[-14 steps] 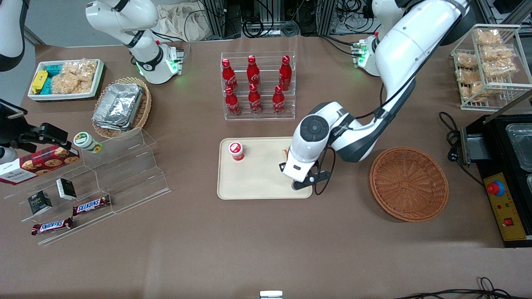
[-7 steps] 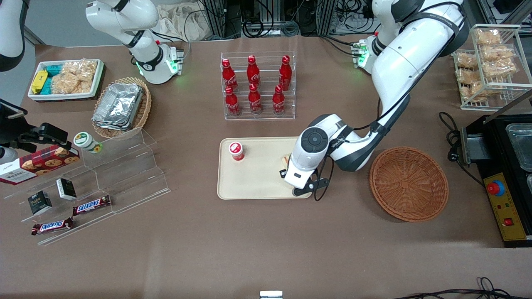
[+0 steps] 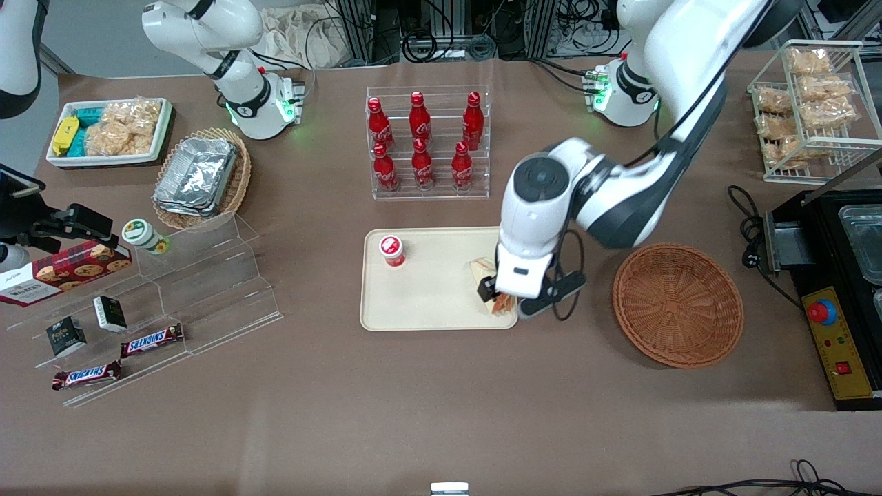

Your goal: Place sandwich from basket to tray

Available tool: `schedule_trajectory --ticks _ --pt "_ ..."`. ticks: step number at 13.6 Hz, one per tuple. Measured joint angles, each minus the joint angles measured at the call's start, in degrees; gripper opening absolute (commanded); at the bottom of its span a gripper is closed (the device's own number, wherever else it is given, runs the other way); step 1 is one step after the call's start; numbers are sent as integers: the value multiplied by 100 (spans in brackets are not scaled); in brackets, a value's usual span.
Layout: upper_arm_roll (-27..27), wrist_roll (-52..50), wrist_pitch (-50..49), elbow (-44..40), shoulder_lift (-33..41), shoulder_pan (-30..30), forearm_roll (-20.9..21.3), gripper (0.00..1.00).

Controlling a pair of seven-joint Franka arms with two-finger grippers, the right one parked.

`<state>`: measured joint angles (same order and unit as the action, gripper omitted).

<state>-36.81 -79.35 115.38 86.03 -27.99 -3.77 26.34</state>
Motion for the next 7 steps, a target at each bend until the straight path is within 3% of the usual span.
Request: schedule_trajectory --ticks 3,7 --pt "12 133 -386 15 831 493 -464 100" --pt "48 1622 -900 28 1470 1301 -1411 100"
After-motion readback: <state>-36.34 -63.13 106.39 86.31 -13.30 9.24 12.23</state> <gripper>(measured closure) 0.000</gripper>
